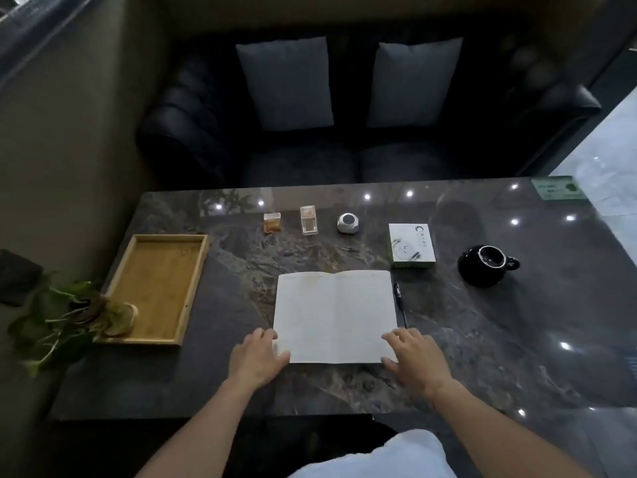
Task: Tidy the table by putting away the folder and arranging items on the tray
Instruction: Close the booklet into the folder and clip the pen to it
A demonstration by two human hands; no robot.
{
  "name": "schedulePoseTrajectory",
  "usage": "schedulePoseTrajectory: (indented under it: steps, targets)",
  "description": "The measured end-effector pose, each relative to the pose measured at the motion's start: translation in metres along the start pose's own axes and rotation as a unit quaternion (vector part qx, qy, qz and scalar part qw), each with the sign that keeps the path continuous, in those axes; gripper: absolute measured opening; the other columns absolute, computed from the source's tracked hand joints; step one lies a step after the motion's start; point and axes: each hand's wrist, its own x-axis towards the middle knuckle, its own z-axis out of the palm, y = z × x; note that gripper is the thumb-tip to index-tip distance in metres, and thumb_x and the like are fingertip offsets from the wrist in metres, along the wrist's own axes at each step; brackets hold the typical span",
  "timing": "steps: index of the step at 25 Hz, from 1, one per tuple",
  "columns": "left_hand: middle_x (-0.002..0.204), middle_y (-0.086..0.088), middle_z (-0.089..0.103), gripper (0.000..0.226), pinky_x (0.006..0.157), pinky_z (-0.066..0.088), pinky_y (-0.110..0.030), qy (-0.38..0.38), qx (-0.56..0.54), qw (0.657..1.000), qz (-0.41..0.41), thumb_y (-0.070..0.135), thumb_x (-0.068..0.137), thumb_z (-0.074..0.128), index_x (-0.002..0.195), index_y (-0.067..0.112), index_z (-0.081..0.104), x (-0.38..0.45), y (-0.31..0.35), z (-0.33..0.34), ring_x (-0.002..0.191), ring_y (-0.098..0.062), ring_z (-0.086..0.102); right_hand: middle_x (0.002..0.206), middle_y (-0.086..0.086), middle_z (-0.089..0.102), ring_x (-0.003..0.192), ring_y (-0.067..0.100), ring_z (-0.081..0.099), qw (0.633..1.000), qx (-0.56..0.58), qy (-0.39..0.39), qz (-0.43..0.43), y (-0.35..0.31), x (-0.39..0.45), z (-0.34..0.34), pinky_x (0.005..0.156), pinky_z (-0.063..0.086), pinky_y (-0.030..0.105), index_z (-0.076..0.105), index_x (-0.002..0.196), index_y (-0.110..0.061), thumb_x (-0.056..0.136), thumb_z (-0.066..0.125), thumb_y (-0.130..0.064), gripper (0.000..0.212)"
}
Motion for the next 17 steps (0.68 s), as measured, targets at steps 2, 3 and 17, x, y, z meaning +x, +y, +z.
schedulePoseTrajectory:
  steps: [2, 3, 17]
  targets:
    - [0.124, 0.002, 0.052, 0.06, 0.088, 0.049, -0.041, -0.001, -0.065, 0.996, -0.056, 0.059, 0.08, 0.051, 0.128, 0.025, 0.048, 0.01, 0.007, 0.003, 0.11, -0.022, 0.054, 0.143, -0.004, 0.045, 0.128, 0.022, 0.044, 1.0, 0.012, -0.006, -0.011, 0.005, 0.01, 0.001, 0.099, 0.041, 0.038, 0.039, 0.139, -0.029, 0.093, 0.047, -0.05, 0.051]
    - [0.124, 0.001, 0.051, 0.061, 0.089, 0.049, -0.041, -0.001, -0.098, 0.992, -0.082, 0.06, 0.079, 0.054, 0.128, 0.024, 0.046, 0.012, 0.011, 0.003, 0.112, -0.022, 0.053, 0.146, -0.004, 0.042, 0.13, 0.022, 0.042, 1.0, 0.011, 0.0, -0.021, 0.007, 0.015, 0.003, 0.101, 0.041, 0.038, 0.037, 0.14, -0.029, 0.093, 0.049, -0.05, 0.053]
    - [0.11, 0.001, 0.057, 0.042, 0.072, 0.042, -0.032, -0.009, -0.335, 0.916, -0.22, 0.033, 0.081, 0.069, 0.113, 0.02, 0.045, 0.043, 0.031, 0.003, 0.094, -0.018, 0.056, 0.15, 0.006, 0.033, 0.126, 0.031, 0.041, 0.996, 0.003, -0.036, -0.08, 0.014, 0.048, 0.015, 0.096, 0.043, 0.042, 0.027, 0.143, -0.03, 0.088, 0.056, -0.047, 0.065]
